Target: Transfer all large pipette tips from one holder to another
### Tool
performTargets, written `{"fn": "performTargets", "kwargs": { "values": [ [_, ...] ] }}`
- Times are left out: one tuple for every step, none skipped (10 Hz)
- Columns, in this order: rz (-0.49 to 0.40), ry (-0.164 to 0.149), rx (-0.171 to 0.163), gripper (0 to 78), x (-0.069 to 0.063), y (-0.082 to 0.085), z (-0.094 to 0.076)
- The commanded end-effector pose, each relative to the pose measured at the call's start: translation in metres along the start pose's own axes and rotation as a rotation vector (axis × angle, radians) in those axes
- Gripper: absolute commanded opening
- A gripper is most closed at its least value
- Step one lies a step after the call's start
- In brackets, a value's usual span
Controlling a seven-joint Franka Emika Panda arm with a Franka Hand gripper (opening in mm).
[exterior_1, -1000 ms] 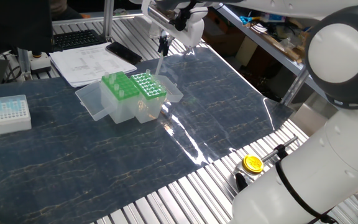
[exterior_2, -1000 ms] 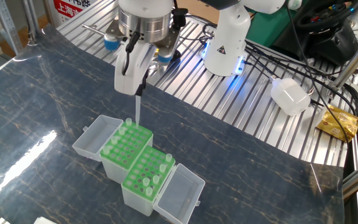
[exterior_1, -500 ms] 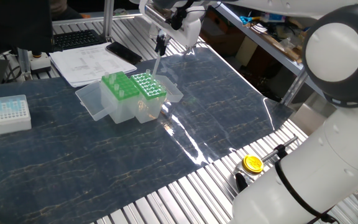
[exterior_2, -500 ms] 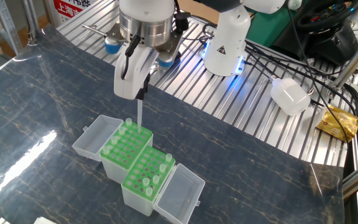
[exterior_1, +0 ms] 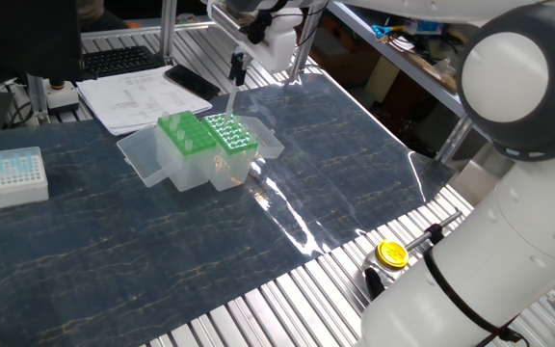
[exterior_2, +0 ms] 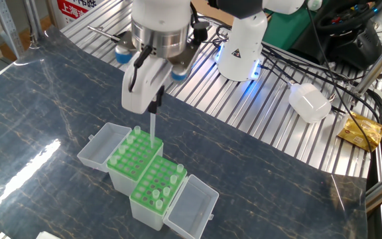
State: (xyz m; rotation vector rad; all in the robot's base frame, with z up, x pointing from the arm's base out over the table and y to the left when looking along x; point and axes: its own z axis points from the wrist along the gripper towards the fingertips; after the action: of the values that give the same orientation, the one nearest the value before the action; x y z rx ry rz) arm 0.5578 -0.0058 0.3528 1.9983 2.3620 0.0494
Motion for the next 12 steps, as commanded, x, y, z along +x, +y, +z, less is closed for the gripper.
{"fn": "performTargets", "kwargs": {
  "values": [
    [0.018,0.004,-0.005,1.1,0.004,0.003,0.001],
    [0.031,0.006,-0.009,1.1,0.006,0.004,0.002],
    [0.039,0.004,-0.009,1.1,0.008,0.006,0.004],
    [0.044,0.004,-0.009,1.1,0.008,0.007,0.004],
    [0.055,0.006,-0.009,1.1,0.011,0.01,0.005],
    [0.051,0.006,-0.008,1.1,0.011,0.011,0.006],
    [0.048,0.012,-0.008,1.1,0.01,0.013,0.006],
    [0.034,0.013,-0.007,1.1,0.01,0.013,0.006],
    [0.032,0.013,-0.007,1.1,0.01,0.013,0.006],
    [0.031,0.013,-0.007,1.1,0.01,0.013,0.006],
    [0.02,0.011,-0.007,1.1,0.01,0.013,0.006],
    [0.008,0.01,-0.006,1.1,0.01,0.013,0.006]
  ]
}}
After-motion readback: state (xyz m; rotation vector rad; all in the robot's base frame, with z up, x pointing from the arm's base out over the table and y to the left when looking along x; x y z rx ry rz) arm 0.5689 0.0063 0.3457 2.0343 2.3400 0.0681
